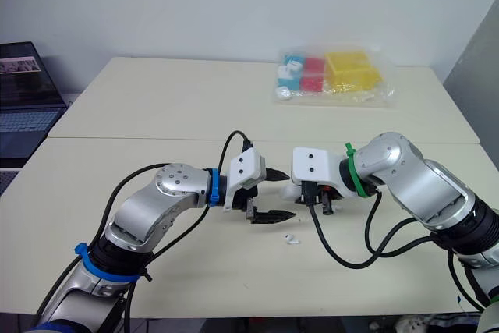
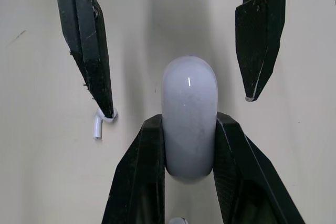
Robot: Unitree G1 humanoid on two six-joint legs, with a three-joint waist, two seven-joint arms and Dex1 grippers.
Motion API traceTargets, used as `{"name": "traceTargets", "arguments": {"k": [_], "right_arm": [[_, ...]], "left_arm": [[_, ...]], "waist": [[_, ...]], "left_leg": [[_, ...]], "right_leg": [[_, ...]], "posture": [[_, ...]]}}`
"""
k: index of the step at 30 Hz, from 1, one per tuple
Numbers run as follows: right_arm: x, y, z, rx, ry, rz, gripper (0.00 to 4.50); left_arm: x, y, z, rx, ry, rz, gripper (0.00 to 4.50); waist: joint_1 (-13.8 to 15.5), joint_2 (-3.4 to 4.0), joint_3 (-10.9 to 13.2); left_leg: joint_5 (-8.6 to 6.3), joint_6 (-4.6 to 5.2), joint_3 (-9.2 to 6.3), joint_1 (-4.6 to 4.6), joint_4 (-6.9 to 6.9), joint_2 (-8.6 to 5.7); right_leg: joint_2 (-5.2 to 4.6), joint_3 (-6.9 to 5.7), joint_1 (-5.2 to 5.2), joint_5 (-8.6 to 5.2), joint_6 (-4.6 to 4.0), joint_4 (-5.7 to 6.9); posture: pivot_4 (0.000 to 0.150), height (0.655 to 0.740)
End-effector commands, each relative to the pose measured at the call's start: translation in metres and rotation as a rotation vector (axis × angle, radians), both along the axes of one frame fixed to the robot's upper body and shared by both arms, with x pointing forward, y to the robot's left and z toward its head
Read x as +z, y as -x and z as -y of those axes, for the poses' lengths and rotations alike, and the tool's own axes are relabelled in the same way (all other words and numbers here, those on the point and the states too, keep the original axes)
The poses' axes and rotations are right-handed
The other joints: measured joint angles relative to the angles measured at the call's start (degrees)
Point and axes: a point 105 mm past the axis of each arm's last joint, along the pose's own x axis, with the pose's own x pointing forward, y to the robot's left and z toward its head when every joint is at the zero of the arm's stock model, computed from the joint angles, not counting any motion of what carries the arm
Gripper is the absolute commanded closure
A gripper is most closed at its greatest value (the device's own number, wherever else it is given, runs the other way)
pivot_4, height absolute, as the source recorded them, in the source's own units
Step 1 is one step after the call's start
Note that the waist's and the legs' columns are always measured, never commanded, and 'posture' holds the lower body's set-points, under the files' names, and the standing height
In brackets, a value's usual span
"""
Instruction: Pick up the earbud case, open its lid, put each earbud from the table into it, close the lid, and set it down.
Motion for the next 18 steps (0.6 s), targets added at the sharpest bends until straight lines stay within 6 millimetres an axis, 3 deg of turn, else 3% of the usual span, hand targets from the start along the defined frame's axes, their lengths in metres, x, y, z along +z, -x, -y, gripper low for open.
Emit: {"name": "traceTargets", "arguments": {"k": [1, 6, 14, 18], "right_arm": [[0.0072, 0.0003, 0.0018, 0.012, -0.005, 0.040, 3.70], [0.0055, 0.0000, 0.0027, 0.011, -0.004, 0.039, 3.70], [0.0056, 0.0008, 0.0021, 0.011, -0.017, 0.032, 3.70], [0.0063, 0.0020, 0.0004, 0.013, -0.030, 0.024, 3.70]], "left_arm": [[0.0161, 0.0037, 0.0027, -0.039, 0.022, 0.068, 0.00], [0.0180, 0.0032, 0.0044, -0.038, 0.036, 0.068, 1.14], [0.0131, 0.0081, 0.0057, -0.062, 0.023, 0.068, 3.58], [0.0126, 0.0085, 0.0061, -0.064, 0.021, 0.069, 3.71]], "waist": [[0.0, 0.00, 0.0], [0.0, 0.00, 0.0], [0.0, 0.00, 0.0], [0.0, 0.00, 0.0]], "left_leg": [[0.00, 0.00, 0.00, 0.00, 0.00, 0.00], [0.00, 0.00, 0.00, 0.01, 0.01, 0.00], [0.00, 0.00, 0.00, 0.00, 0.01, 0.00], [0.00, 0.00, 0.00, 0.01, 0.02, 0.00]], "right_leg": [[0.00, -0.01, 0.00, 0.00, 0.00, 0.00], [0.00, 0.00, 0.00, 0.00, 0.00, 0.01], [0.00, 0.00, 0.00, 0.00, 0.00, 0.01], [0.00, -0.01, 0.00, 0.00, -0.01, 0.02]], "posture": [[0.150, 0.7400], [0.150, 0.7400], [0.150, 0.7400], [0.150, 0.7400]]}}
